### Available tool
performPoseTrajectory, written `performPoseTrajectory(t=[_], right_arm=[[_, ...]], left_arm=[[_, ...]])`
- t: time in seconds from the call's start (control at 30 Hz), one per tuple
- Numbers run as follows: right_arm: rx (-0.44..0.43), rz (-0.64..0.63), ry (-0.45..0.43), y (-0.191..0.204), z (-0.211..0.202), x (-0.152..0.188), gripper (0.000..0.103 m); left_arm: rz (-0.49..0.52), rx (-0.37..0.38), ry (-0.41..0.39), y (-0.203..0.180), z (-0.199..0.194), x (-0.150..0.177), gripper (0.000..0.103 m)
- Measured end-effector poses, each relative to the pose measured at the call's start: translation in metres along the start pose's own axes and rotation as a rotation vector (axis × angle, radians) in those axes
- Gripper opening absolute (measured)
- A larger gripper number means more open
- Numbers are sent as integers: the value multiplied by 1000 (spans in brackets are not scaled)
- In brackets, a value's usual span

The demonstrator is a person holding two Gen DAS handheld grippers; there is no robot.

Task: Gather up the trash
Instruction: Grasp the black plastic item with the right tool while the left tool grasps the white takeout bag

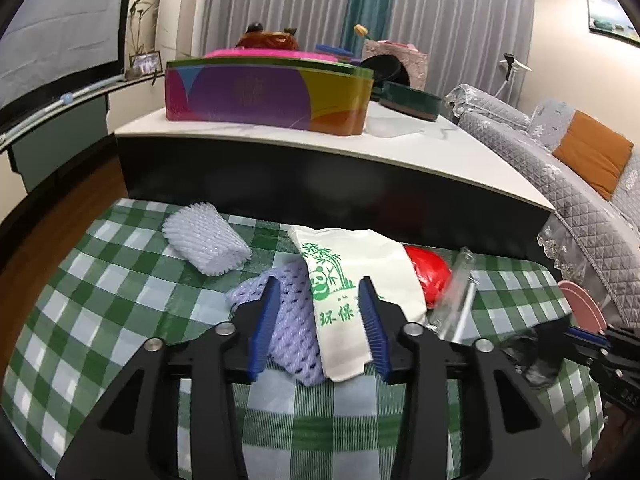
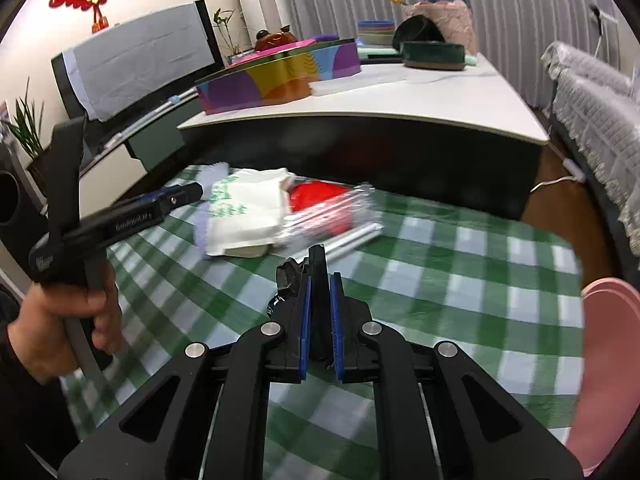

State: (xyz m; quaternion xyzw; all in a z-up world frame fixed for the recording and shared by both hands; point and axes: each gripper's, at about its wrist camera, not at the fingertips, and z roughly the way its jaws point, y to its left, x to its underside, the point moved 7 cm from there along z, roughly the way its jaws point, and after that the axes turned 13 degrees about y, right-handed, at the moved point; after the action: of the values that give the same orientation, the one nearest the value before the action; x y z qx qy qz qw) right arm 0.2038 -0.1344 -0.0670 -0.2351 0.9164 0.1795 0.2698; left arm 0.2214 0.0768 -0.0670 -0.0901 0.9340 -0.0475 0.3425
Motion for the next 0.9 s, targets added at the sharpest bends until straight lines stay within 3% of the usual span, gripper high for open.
performPoseTrajectory(t=[0.07,0.4,0.47,0.53,0.9], right_arm=[[2,11,-3,-6,-2,0,10],[35,42,-14,-27,-9,6,10],[41,42,-23,-28,-13,5,10],[47,44,-31,-30,-17,6,10],[96,62,-79,-41,-37,2,10]], left_arm=[[-24,12,13,3,9,-2,52],[-78,99,80,0,47,-1,51],[-68,123,90,-5,49,-1,37],[-40,115,86,-12,46,-1,28],[87,155,41,-55,0,-2,5]])
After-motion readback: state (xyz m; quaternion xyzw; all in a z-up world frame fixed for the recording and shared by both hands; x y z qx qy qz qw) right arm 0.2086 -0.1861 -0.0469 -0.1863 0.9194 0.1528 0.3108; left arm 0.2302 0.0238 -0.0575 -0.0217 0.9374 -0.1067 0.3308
